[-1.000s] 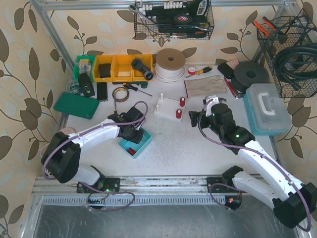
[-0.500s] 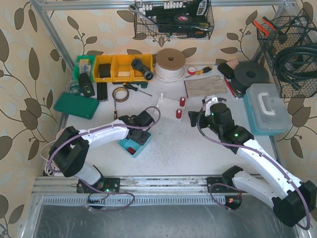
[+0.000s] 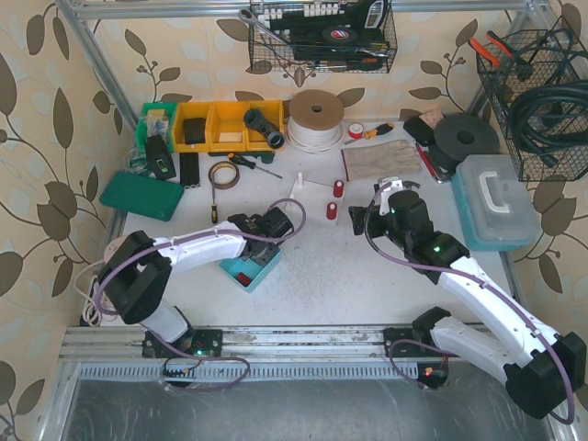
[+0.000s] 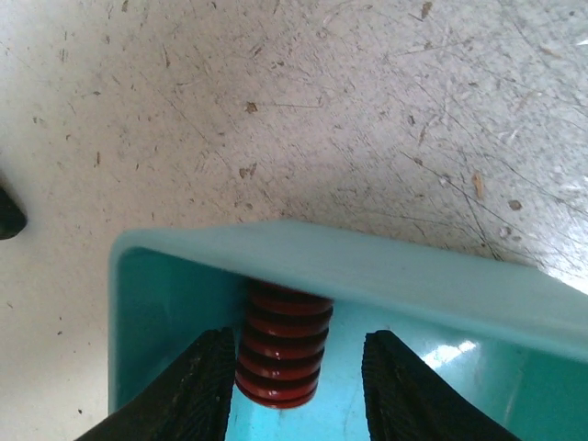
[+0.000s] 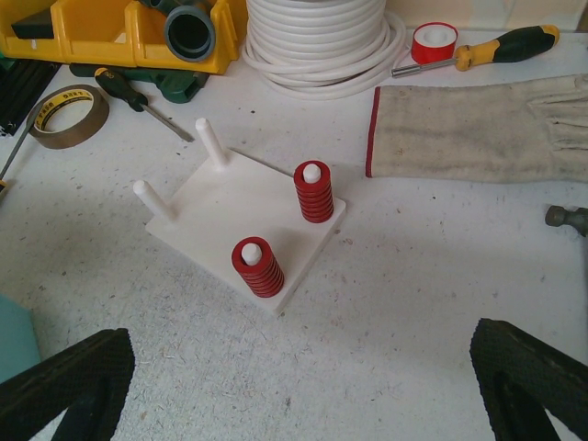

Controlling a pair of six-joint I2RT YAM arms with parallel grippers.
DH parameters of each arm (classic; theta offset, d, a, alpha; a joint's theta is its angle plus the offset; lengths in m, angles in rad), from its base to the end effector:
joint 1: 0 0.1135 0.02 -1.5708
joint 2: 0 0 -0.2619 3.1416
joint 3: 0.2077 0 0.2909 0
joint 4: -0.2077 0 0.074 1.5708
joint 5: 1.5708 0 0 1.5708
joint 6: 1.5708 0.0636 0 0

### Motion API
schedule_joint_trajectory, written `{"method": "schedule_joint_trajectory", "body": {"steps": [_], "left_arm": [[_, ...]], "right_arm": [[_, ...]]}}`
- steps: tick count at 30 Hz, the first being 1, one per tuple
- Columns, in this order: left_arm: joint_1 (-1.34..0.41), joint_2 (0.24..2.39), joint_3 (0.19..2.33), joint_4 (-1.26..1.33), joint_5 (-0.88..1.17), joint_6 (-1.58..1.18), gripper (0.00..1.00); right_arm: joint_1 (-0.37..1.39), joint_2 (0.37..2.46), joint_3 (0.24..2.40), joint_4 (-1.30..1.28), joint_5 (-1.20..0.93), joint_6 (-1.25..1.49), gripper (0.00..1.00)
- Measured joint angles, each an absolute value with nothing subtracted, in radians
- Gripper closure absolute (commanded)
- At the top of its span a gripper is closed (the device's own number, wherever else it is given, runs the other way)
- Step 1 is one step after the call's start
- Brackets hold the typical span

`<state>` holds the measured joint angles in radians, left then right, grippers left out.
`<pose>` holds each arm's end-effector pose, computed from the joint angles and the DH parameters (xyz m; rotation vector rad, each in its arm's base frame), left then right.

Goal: Install the large spring

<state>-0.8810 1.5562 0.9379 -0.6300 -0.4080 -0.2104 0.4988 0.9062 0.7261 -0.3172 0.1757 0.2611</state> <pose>0.2262 -0.2345 0.1337 0.7872 2.5297 0.2447 0.2418 0.1191 0.2625 -0.1377 2.0676 0.2874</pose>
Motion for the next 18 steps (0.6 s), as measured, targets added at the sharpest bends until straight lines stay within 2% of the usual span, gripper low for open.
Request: {"method": "schedule_joint_trajectory", "body": {"steps": [12, 18], "left_arm": [[-0.881, 1.714, 1.004, -0.655, -0.435, -0.239, 0.54], [-0.878, 1.725, 1.016, -0.67, -0.397, -0.257, 0.58]], "right_arm": [[0.499, 0.893, 0.726, -0.317, 0.176, 0.261, 0.02], [0.499, 0.891, 0.726, -0.318, 0.176, 0.261, 0.02]]}}
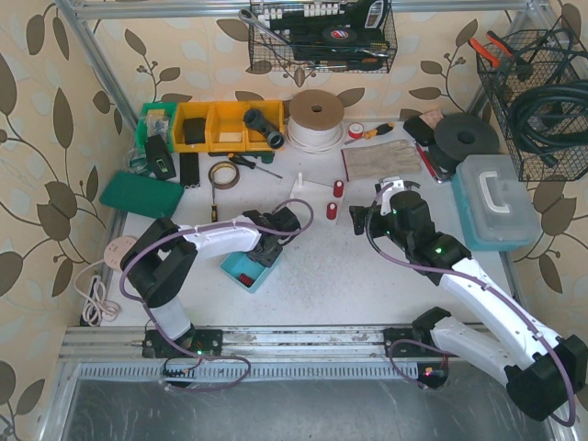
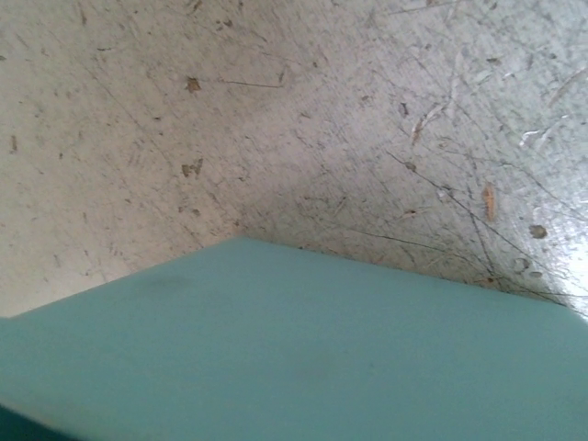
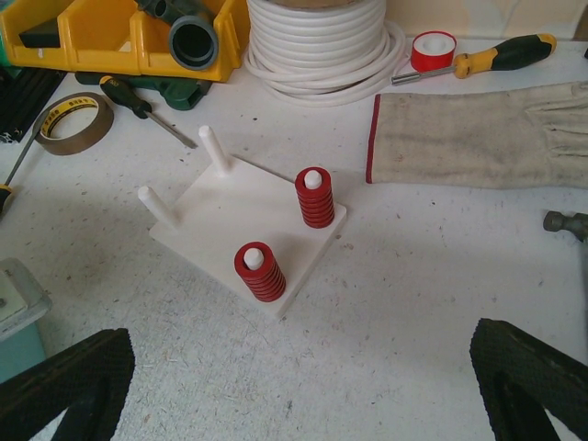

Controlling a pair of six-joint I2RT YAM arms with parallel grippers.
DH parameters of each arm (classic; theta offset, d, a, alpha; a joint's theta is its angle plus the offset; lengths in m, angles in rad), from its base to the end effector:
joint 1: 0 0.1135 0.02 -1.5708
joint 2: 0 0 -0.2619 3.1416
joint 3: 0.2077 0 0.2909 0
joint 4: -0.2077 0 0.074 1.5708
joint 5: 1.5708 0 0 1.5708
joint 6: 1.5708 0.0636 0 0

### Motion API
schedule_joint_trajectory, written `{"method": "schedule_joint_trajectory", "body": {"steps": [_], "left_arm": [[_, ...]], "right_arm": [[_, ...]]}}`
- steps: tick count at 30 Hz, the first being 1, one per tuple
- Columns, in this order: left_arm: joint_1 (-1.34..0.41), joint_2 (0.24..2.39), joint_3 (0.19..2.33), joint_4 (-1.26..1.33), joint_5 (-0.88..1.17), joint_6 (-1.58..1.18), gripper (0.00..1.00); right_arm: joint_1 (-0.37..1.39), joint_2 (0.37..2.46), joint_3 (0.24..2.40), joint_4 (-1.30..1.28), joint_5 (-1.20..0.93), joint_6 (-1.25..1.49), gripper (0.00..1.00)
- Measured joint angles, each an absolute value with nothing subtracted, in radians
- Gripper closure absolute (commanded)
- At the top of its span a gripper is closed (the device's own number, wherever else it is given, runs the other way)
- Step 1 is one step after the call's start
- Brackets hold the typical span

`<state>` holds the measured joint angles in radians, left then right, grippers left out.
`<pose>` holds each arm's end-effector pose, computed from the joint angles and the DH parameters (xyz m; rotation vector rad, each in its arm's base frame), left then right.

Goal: Install the large spring

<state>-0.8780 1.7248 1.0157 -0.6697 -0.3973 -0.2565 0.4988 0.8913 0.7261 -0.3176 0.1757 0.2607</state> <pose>0.2365 -0.2463 0.1023 0.7902 2.6348 0.3246 0.2398 0.1180 0.2662 -0.1354 2.0538 0.2927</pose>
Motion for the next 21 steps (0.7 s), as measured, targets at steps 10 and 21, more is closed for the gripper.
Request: {"method": "schedule_joint_trajectory", "body": {"steps": [10, 21], "left_arm": [[-0.85, 1.722, 1.01, -0.669, -0.334, -0.29, 0.53], [-0.843, 1.722, 1.009, -0.667, -0.317, -0.303, 0.69]], "right_arm": [[0.499, 0.891, 0.726, -0.318, 0.176, 0.261, 0.02], [0.499, 0.891, 0.726, -0.317, 0.176, 0.261, 0.02]]}}
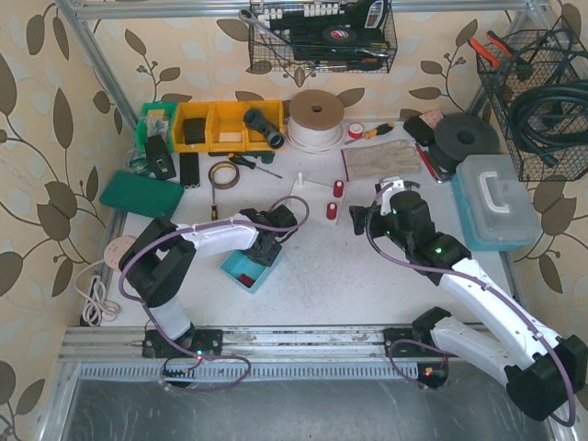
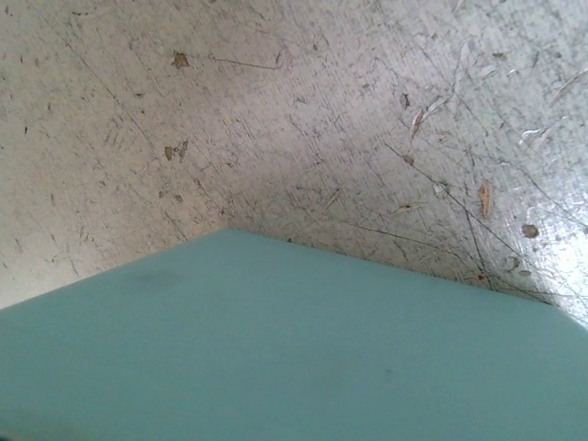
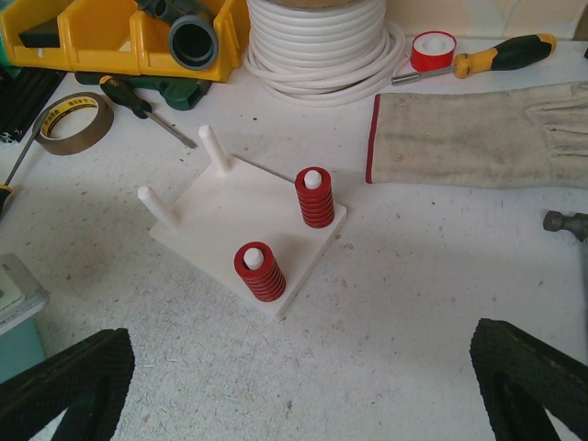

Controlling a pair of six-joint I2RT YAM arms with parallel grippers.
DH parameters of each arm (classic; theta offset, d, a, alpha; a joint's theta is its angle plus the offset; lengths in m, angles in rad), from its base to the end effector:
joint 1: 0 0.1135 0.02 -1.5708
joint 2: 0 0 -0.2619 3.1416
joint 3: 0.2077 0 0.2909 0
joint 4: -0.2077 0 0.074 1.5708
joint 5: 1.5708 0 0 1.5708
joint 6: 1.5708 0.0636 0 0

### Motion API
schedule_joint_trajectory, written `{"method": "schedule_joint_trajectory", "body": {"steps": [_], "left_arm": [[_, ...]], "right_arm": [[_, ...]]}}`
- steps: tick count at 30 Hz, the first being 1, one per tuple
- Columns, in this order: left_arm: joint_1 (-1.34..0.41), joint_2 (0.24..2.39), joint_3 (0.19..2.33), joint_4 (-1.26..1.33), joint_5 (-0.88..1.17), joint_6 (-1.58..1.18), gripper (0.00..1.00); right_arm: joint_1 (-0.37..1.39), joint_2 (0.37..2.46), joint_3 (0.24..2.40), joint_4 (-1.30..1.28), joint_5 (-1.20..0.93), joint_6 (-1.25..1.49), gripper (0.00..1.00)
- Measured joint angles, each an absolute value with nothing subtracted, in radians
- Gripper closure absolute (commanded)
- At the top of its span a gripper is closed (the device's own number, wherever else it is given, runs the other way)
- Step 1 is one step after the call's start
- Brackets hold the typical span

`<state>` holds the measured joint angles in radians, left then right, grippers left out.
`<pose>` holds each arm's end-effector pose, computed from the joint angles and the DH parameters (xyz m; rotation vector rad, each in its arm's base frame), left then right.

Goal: Install the large spring

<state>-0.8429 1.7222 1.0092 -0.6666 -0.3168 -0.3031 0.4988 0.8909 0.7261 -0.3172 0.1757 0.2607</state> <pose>0.2407 -0.2404 0.0996 0.7057 2.7117 0.2304 0.2398 0.1180 0.2663 -0.1352 2.0530 0.2930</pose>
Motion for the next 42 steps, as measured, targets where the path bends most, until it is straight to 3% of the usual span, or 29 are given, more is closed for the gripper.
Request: {"method": "schedule_joint_trajectory", "body": {"steps": [13, 26, 35, 42], "left_arm": [[-0.843, 1.699, 1.013, -0.683, -0.313, -0.308, 0.87], [-0.836, 1.371, 0.999, -0.649, -0.311, -0.373, 0.93], [-0.83, 1.086, 0.826, -0.346, -0.185, -0.514, 0.96], [-0.835, 1.018, 0.616, 0.093, -0.039, -0.649, 0.96]], "right_arm": [[0.499, 0.89, 0.725, -0.315, 0.154, 0.253, 0.02], [0.501, 0.855, 0.678, -0.221, -0.01, 0.242, 0.01], [0.619, 0.868, 0.628, -0.077, -0.116, 0.234, 0.11], [0.702, 0.885, 0.56, 0.087, -0.163, 0.234, 0.3]]}}
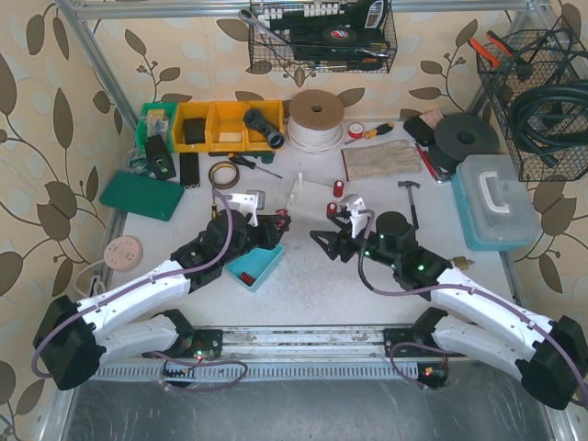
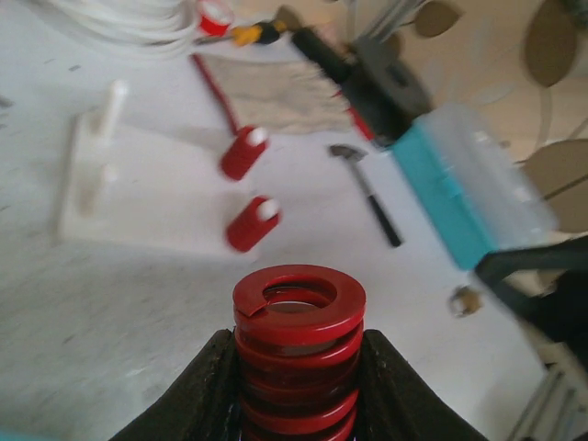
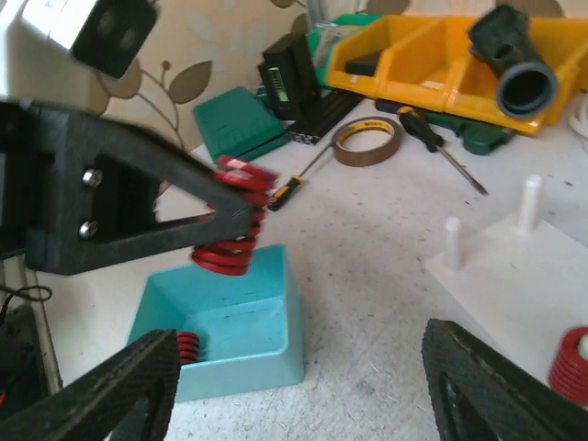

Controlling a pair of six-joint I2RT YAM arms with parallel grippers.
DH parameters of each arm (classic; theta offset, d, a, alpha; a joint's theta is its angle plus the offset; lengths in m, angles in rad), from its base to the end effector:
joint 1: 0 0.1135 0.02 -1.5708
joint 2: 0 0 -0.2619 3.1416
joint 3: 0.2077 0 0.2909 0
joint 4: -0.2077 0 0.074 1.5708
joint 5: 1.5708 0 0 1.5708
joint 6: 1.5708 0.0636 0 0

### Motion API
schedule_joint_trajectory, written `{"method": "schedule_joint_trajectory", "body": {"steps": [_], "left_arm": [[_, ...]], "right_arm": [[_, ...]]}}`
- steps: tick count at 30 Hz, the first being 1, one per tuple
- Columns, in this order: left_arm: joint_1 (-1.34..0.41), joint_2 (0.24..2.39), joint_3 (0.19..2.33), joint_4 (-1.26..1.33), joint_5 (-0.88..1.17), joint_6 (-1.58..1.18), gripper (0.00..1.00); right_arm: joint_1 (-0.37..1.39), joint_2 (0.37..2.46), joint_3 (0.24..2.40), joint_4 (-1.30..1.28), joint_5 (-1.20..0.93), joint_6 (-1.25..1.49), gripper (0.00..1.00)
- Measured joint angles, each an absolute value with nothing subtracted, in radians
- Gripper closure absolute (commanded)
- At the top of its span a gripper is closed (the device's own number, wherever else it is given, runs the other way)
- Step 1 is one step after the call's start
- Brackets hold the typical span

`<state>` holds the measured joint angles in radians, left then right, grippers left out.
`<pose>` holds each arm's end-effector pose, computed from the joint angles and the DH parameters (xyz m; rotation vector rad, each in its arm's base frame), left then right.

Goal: Install the large spring

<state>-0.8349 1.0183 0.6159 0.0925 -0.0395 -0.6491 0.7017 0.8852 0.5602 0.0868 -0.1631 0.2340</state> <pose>0.2025 -0.2199 0.2382 0.1569 1.9952 -0.9578 0.2041 0.1860 0.2499 -0.5525 1.7986 0.8028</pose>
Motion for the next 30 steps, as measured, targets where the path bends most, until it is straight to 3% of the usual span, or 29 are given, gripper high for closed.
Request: {"method": "schedule_joint_trajectory", "body": {"steps": [9, 20, 30], "left_arm": [[-0.92, 1.101, 0.604, 0.442, 0.052, -0.687, 0.97], [-0.96, 1.114, 0.575, 0.558, 0.069, -0.688, 0.95], [-0.978, 1.125, 0.535, 0.625, 0.076, -0.723, 0.95]], "right_arm": [[0.825, 0.933, 0.53, 0.24, -0.152, 0.211, 0.35], [0.869, 0.969, 0.513, 0.33, -0.048, 0.194, 0.48], [0.883, 0.922, 0.41, 0.46, 0.005, 0.2, 0.49]]}}
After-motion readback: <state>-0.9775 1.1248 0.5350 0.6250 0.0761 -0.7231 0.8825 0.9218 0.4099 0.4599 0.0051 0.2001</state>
